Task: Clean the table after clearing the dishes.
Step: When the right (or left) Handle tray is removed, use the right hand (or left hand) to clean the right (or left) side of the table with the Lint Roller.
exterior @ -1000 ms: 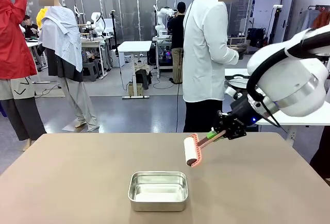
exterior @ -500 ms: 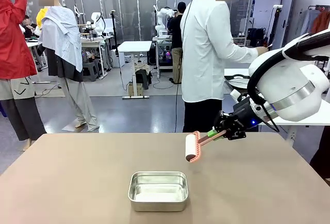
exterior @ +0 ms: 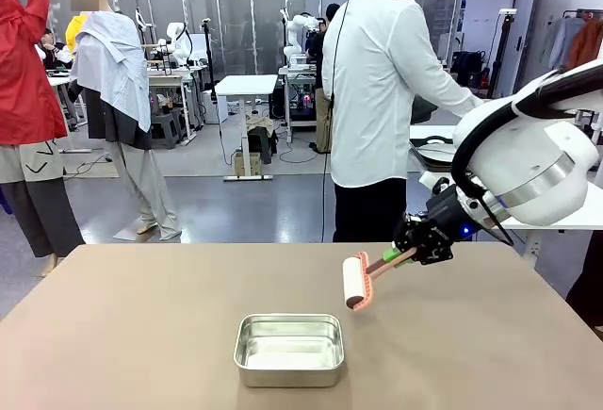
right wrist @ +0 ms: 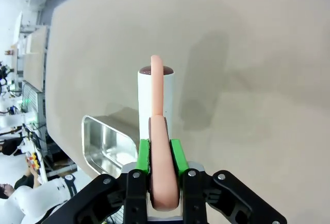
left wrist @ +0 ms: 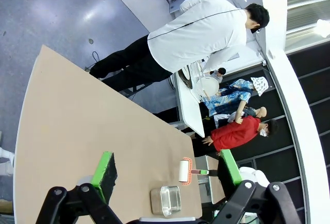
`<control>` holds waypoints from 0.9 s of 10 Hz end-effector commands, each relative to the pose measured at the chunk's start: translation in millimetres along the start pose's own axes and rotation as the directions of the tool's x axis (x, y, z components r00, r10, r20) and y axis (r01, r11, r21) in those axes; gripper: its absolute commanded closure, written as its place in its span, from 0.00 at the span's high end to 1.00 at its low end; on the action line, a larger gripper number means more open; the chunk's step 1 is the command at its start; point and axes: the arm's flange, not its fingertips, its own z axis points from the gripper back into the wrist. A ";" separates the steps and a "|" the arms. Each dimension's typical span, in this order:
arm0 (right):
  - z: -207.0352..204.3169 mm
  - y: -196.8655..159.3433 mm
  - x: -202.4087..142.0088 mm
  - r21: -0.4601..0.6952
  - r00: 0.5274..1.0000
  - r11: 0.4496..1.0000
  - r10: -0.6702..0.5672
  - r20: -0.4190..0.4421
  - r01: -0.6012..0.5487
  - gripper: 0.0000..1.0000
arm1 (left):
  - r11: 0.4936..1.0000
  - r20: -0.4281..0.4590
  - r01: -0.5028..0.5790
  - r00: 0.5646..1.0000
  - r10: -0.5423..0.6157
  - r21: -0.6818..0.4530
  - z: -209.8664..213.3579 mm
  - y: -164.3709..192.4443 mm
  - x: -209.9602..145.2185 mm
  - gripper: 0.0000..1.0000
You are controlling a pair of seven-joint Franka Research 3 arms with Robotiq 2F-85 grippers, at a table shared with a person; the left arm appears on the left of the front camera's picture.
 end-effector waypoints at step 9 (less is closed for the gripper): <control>-28.8 -102.8 6.5 -0.060 0.996 0.995 -0.083 -0.039 0.080 0.21 | 1.000 -0.004 0.004 1.000 -0.004 -0.010 3.9 -2.9 3.3 1.00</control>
